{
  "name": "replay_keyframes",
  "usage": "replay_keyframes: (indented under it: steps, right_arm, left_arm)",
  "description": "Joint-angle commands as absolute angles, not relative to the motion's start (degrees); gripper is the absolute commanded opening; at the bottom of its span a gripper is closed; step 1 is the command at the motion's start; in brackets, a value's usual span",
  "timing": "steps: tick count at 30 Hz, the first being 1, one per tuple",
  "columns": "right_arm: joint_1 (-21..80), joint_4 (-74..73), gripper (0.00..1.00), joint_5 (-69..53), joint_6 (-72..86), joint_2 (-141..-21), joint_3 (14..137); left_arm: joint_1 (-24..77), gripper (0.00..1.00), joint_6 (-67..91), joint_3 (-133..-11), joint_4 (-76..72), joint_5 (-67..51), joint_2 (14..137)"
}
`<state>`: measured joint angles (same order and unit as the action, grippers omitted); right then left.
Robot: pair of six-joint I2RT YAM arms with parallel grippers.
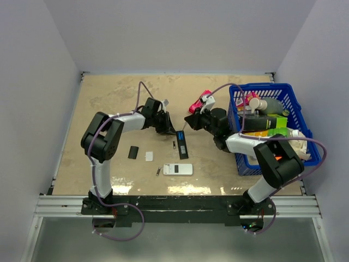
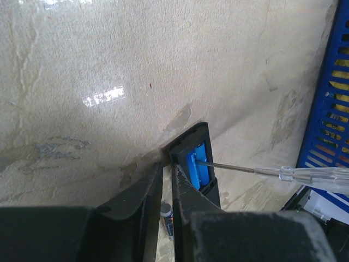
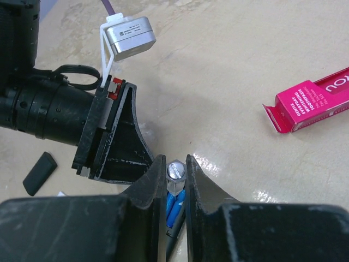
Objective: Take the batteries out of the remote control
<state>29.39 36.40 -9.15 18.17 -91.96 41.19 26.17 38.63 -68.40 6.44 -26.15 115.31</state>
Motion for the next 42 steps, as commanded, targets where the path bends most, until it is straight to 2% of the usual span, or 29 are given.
replay_keyframes:
  steps: [1,6,12,20,24,28,37,42]
  right_arm:
    - [28.92,32.07,0.0,-14.5,22.48,-95.62,38.15]
    - [28.39,38.31,0.0,-18.01,27.41,-97.99,37.0]
    - [28.39,38.85,0.0,-20.39,28.56,-100.28,39.81]
    - [28.39,37.35,0.0,-19.34,27.95,-99.49,40.7]
    - [28.48,38.58,0.0,-20.04,29.79,-99.23,39.38]
    - [28.56,38.23,0.0,-19.16,29.71,-99.4,38.67]
    - [28.39,37.97,0.0,-18.2,30.24,-99.4,38.41]
    - [28.3,36.56,0.0,-17.49,29.44,-99.84,38.85]
  left_arm:
    - [27.33,0.18,37.26,-63.72,13.97,-18.63,117.16]
    - [27.33,0.18,37.79,-61.79,14.06,-17.49,115.84]
    - [25.23,0.17,39.55,-58.98,13.54,-18.81,112.86]
    - [22.24,0.28,39.38,-60.29,15.64,-18.89,108.46]
    - [22.24,0.31,38.76,-60.38,13.63,-23.9,108.11]
    - [22.24,0.32,38.5,-60.12,14.14,-22.42,106.96]
    - [22.32,0.34,36.13,-61.52,16.09,-19.43,108.54]
    - [22.32,0.31,34.89,-63.02,17.14,-19.16,110.3]
